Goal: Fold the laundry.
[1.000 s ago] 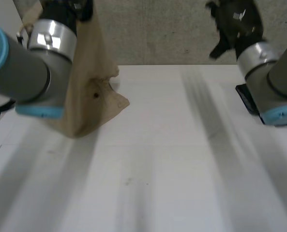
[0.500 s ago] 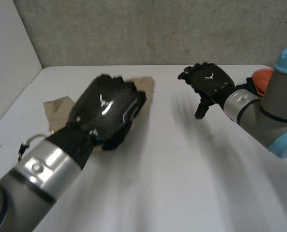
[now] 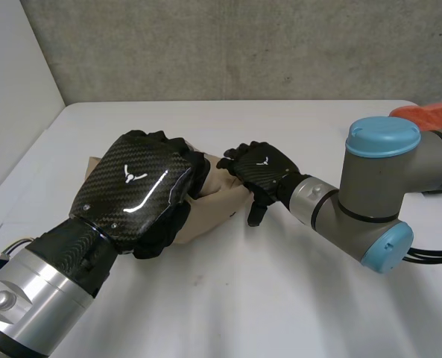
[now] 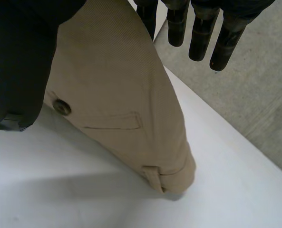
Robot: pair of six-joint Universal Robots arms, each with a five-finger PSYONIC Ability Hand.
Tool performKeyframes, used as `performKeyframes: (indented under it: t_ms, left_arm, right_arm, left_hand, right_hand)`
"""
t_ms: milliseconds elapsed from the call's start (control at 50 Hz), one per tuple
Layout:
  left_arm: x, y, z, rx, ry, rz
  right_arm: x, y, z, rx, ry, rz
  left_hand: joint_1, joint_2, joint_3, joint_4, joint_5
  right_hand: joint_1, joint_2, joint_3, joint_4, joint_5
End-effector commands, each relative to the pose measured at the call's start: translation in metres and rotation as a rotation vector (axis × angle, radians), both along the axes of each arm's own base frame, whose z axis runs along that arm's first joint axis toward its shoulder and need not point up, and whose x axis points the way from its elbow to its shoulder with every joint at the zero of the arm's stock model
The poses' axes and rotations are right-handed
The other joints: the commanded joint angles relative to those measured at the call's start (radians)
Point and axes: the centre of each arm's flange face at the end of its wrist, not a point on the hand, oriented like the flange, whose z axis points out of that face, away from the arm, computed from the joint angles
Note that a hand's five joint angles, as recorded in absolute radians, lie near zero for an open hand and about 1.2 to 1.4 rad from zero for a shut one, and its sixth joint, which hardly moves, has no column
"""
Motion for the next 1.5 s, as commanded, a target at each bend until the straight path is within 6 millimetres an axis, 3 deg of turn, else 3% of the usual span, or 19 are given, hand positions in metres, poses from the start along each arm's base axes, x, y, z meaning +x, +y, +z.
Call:
performKeyframes:
  t_ms: [20,140,220,260,300,380,400,460,500,620,800,880,960,1060,1120,1180,1280,1380,1500]
  left_arm:
    - [0.001,-0.001,0.0,-0.001,-0.002,0.005]
    - [0.002,0.001,0.005,-0.017,0.007,0.004]
    - [0.002,0.001,0.006,-0.026,0.01,0.007]
    - [0.003,0.0,0.007,-0.032,0.01,0.013]
    - [0.004,-0.004,0.009,-0.038,0.011,0.029]
    - [0.01,-0.016,0.014,-0.052,0.02,0.089]
    - [0.012,-0.019,0.016,-0.057,0.025,0.109]
    - [0.016,-0.029,0.021,-0.067,0.032,0.158]
    - [0.018,-0.034,0.022,-0.07,0.033,0.18]
    - [0.017,-0.052,0.013,-0.062,-0.03,0.225]
    - [-0.001,-0.089,-0.044,0.083,-0.168,0.235]
    - [-0.015,-0.122,-0.077,0.151,-0.214,0.238]
    - [-0.03,-0.162,-0.083,0.118,-0.194,0.294]
    - [-0.047,-0.21,-0.046,-0.063,-0.106,0.384]
    - [-0.058,-0.233,0.014,-0.292,0.01,0.431]
    - [-0.063,-0.239,0.072,-0.509,0.156,0.456]
    - [-0.07,-0.224,0.122,-0.696,0.336,0.454]
    - [-0.064,-0.209,0.121,-0.673,0.344,0.485]
    - [-0.054,-0.194,0.058,-0.508,0.201,0.497]
  right_arm:
    - [0.002,-0.009,-0.009,0.11,-0.086,-0.035]
    - [0.01,-0.023,-0.037,0.165,-0.088,-0.045]
    - [0.012,-0.028,-0.056,0.184,-0.078,-0.049]
    - [0.013,-0.032,-0.059,0.182,-0.081,-0.055]
    - [0.012,-0.035,-0.055,0.167,-0.082,-0.067]
    - [-0.015,-0.059,-0.017,0.08,-0.104,-0.185]
    - [-0.029,-0.064,0.015,0.018,-0.126,-0.23]
    - [-0.05,-0.062,0.062,-0.085,-0.144,-0.273]
    - [-0.068,-0.051,0.099,-0.189,-0.114,-0.292]
    - [-0.092,0.007,0.136,-0.277,0.132,-0.249]
    - [-0.101,0.04,0.119,-0.213,0.331,-0.186]
    - [-0.096,0.02,0.083,-0.125,0.39,-0.188]
    - [-0.091,-0.011,0.072,-0.156,0.399,-0.247]
    - [-0.076,-0.057,0.079,-0.352,0.295,-0.321]
    - [-0.059,-0.078,0.107,-0.587,0.137,-0.357]
    - [-0.05,-0.094,0.148,-0.848,-0.08,-0.409]
    - [-0.049,-0.096,0.196,-1.104,-0.321,-0.438]
    - [-0.048,-0.096,0.198,-1.082,-0.348,-0.425]
    - [-0.05,-0.093,0.152,-0.902,-0.243,-0.408]
  left_hand:
    - [0.249,0.194,0.2,0.194,0.237]
    - [0.249,0.194,0.2,0.194,0.237]
    - [0.249,0.194,0.2,0.194,0.237]
    - [0.249,0.194,0.2,0.194,0.237]
    - [0.249,0.194,0.2,0.194,0.237]
    - [0.249,0.194,0.2,0.194,0.237]
    - [0.249,0.194,0.2,0.194,0.237]
    - [0.249,0.194,0.2,0.194,0.237]
    - [0.249,0.194,0.2,0.194,0.237]
    - [0.249,0.194,0.2,0.194,0.237]
    - [0.249,0.194,0.2,0.194,0.237]
    - [0.249,0.194,0.2,0.194,0.237]
    - [0.249,0.194,0.2,0.194,0.237]
    - [0.249,0.194,0.2,0.194,0.237]
    - [0.249,0.194,0.2,0.194,0.237]
    - [0.249,0.194,0.2,0.194,0.237]
    - [0.249,0.194,0.2,0.194,0.237]
    - [0.249,0.194,0.2,0.194,0.237]
    - [0.249,0.194,0.2,0.194,0.237]
  right_hand:
    - [-0.028,-0.048,-0.04,-0.062,-0.064]
    - [0.064,0.045,0.052,0.03,0.029]
    - [0.597,0.577,0.585,0.563,0.561]
    - [1.192,1.172,1.18,1.157,1.156]
    - [1.194,1.174,1.182,1.159,1.158]
    - [1.194,1.174,1.182,1.159,1.158]
    - [1.194,1.174,1.182,1.159,1.158]
    - [1.194,1.174,1.182,1.159,1.158]
    - [1.194,1.174,1.182,1.159,1.158]
    - [1.194,1.174,1.182,1.159,1.158]
    - [1.194,1.174,1.182,1.159,1.158]
    - [1.194,1.174,1.182,1.159,1.158]
    - [1.194,1.174,1.182,1.159,1.158]
    - [1.194,1.174,1.182,1.159,1.158]
    - [1.194,1.174,1.182,1.159,1.158]
    - [1.194,1.174,1.182,1.159,1.158]
    - [1.194,1.174,1.182,1.159,1.158]
    - [1.194,1.174,1.182,1.159,1.158]
    - [1.194,1.174,1.182,1.159,1.158]
